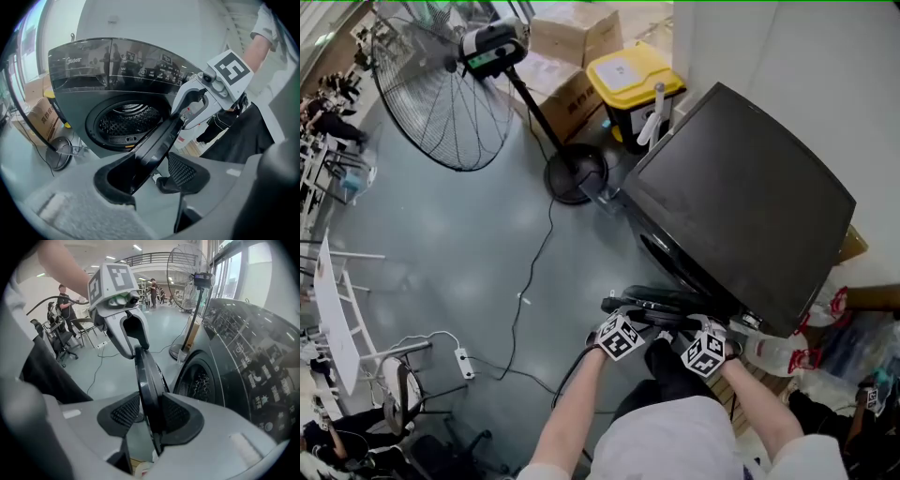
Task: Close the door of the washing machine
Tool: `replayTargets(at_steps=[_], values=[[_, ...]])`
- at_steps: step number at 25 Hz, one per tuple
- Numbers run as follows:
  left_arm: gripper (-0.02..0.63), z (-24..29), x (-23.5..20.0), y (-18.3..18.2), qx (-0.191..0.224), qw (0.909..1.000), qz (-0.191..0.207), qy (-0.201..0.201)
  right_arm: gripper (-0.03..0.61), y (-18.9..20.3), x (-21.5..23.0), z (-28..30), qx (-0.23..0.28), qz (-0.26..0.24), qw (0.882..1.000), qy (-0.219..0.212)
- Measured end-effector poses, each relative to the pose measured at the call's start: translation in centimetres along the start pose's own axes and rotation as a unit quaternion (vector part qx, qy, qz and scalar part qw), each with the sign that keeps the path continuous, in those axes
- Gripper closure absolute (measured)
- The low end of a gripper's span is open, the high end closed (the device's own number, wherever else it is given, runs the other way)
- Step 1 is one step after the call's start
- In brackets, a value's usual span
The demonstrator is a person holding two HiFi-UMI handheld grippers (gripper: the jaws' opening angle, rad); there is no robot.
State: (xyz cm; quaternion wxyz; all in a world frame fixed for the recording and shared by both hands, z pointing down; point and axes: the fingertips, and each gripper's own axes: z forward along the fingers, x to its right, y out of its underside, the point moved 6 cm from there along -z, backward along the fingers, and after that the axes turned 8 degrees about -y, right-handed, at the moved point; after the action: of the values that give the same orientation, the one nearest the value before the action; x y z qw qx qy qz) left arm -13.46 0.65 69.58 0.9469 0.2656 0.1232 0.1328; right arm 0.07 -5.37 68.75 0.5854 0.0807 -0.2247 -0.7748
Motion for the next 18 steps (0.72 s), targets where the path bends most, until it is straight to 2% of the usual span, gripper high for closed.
replayTargets(at_steps=[8,13,18], values=[[0.402,0.2,-1.7,-0.8,-0.010,0.9989,0.021,0.041,0.426,-0.7,0.6,0.1,0.007,0.041,0.999,0.011],[0.402,0.6,-2.8,-2.1,-0.013,0.9978,0.037,0.053,0.422,-1.0,1.6,-0.2,0.029,0.101,0.994,0.020],[0.403,0.1,-3.0,-2.8,-0.034,0.9947,0.054,0.081,0.420,-1.4,1.5,-0.2,0.006,0.127,0.992,0.022]])
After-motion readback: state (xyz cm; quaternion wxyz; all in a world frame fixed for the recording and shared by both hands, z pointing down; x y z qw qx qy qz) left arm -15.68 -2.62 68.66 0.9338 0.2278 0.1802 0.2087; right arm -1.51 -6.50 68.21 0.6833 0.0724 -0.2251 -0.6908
